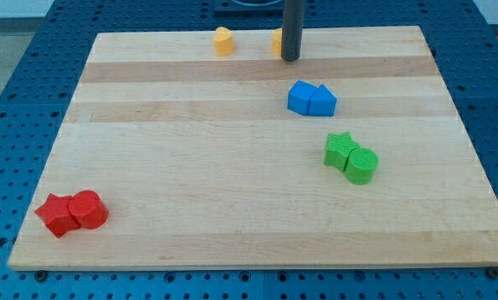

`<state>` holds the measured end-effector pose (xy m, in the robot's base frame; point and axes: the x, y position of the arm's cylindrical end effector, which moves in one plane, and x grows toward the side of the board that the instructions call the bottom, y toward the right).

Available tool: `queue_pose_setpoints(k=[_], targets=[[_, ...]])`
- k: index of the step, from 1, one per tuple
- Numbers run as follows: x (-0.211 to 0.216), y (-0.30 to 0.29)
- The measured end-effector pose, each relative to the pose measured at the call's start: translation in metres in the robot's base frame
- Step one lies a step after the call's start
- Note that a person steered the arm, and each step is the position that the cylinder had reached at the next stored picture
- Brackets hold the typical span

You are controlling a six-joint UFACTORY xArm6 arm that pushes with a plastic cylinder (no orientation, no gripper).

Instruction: Move the yellow hexagon to the right of the yellow heart

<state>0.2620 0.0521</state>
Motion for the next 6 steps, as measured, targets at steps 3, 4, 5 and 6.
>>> queue_pose_setpoints(k=[3,4,5,6], targets=[[-0.021,0.02],[-0.023,-0.027],[-0.022,-0.058],[-0.009,-0.05]])
